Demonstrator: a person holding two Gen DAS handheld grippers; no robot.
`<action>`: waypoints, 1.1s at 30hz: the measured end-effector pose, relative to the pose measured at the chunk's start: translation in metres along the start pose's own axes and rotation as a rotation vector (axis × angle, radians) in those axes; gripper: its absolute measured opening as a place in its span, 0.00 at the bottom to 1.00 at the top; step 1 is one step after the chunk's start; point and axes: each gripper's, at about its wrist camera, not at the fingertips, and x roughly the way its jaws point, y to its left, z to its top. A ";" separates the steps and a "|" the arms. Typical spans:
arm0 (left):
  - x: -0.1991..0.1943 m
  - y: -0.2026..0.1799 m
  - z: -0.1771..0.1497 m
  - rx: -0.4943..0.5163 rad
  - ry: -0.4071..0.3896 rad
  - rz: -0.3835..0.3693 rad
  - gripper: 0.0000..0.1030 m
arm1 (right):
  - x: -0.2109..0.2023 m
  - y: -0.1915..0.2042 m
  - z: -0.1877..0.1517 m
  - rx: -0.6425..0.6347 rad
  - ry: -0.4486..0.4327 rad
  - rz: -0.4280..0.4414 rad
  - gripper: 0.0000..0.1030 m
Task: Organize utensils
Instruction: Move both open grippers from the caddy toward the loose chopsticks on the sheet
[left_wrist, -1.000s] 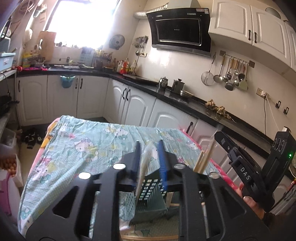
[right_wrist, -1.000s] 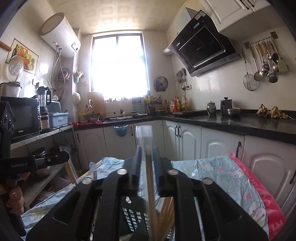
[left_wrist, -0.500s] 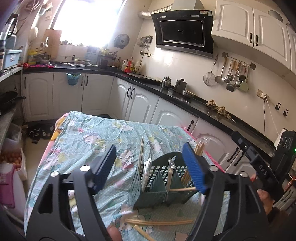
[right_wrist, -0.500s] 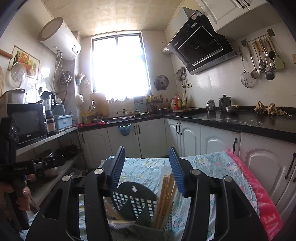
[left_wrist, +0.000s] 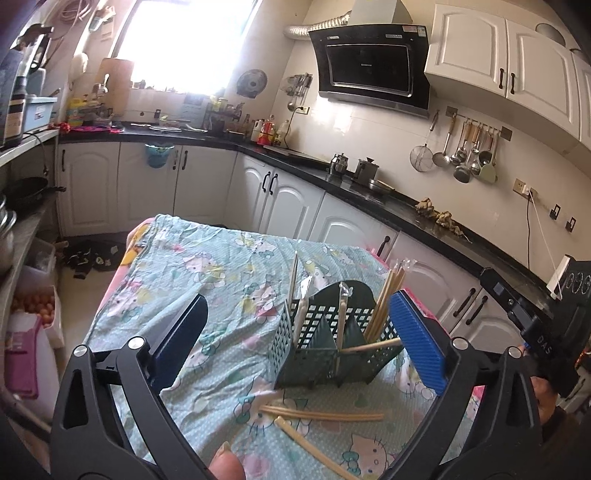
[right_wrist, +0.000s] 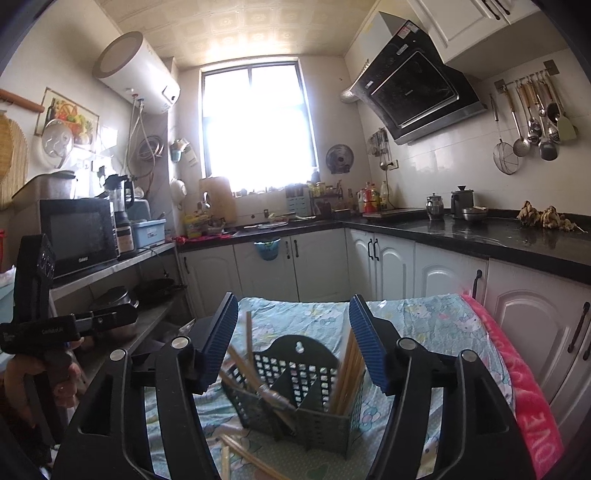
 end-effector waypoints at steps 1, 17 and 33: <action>-0.002 0.000 -0.001 -0.001 0.003 0.001 0.88 | -0.002 0.002 -0.001 -0.004 0.003 0.003 0.59; -0.013 0.000 -0.028 -0.012 0.055 0.011 0.89 | -0.020 0.026 -0.027 -0.064 0.104 0.041 0.60; -0.013 -0.006 -0.055 -0.010 0.104 0.010 0.89 | -0.023 0.028 -0.063 -0.057 0.216 0.035 0.60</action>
